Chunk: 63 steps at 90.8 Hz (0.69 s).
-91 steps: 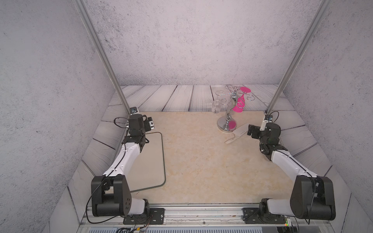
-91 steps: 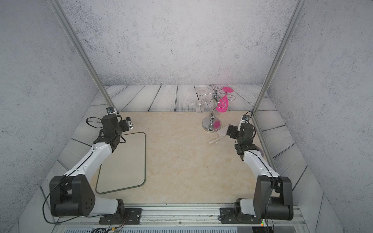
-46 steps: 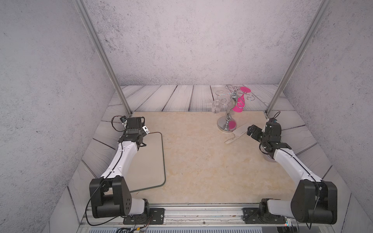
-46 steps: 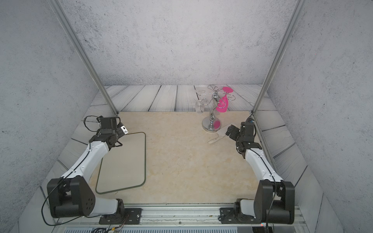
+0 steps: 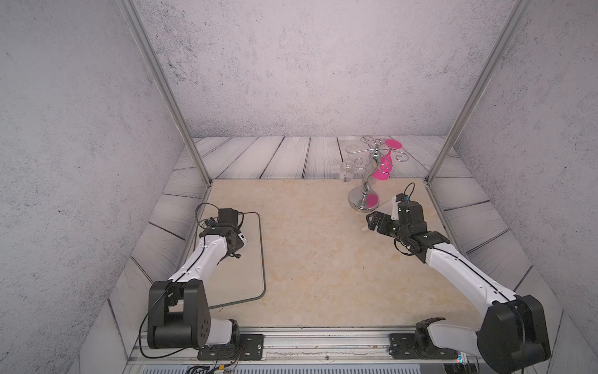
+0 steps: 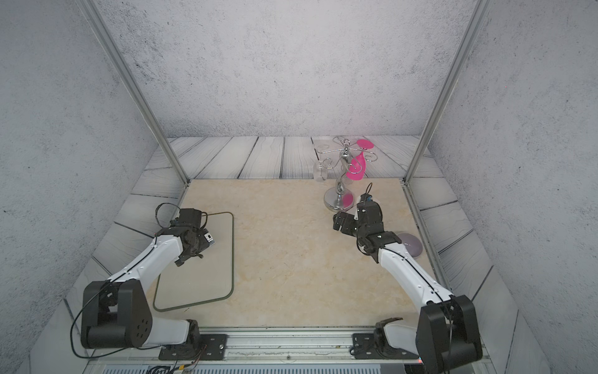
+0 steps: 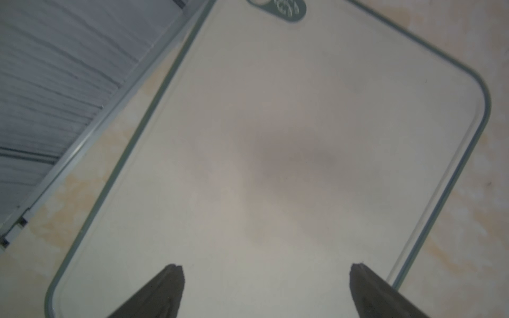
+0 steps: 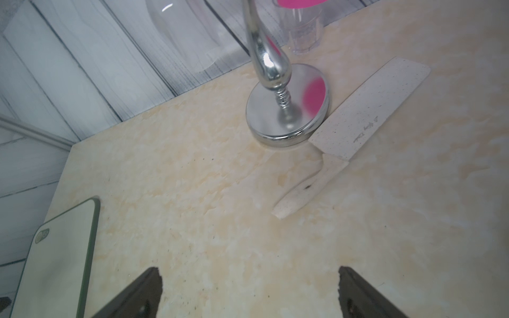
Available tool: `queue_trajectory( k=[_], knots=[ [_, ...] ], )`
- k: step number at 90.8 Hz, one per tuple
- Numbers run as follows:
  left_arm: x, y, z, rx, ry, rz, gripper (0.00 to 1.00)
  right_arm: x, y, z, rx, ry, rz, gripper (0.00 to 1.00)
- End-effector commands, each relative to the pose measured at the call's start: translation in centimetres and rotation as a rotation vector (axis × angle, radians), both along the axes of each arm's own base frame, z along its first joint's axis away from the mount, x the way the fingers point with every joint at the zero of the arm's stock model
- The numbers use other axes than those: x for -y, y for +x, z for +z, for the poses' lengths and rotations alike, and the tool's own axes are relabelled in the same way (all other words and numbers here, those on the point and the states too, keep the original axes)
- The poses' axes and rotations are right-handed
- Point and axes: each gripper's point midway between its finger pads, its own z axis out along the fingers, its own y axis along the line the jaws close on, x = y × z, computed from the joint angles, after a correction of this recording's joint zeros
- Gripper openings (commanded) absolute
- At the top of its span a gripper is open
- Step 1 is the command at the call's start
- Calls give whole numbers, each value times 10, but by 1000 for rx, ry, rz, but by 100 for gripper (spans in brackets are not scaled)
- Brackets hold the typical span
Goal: Align the knife with the edge of the cutting board
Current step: Adjust the work surface at the center of the board.
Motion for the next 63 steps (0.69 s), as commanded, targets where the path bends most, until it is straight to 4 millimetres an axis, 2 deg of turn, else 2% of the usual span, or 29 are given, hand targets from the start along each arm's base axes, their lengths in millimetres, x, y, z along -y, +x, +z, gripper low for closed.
queue_trajectory(
  k=[1,18,28,52,63],
  knots=[
    [23,-25,-2,-44,-73,1,100,-2,-9,3,-7,-51,16,99],
    [64,-51,-29,-156,-212,-27,100,-5,-15,2,-15,-58,30,99],
    [81,-67,-45,-226,-267,-36,100,-5,-17,1,-21,-64,33,99],
    [101,-103,-68,-282,-323,-46,100,-4,-22,-4,-29,-76,35,99],
    [118,-102,-82,-253,-414,-64,100,-6,-24,-6,-41,-65,44,99]
  ],
)
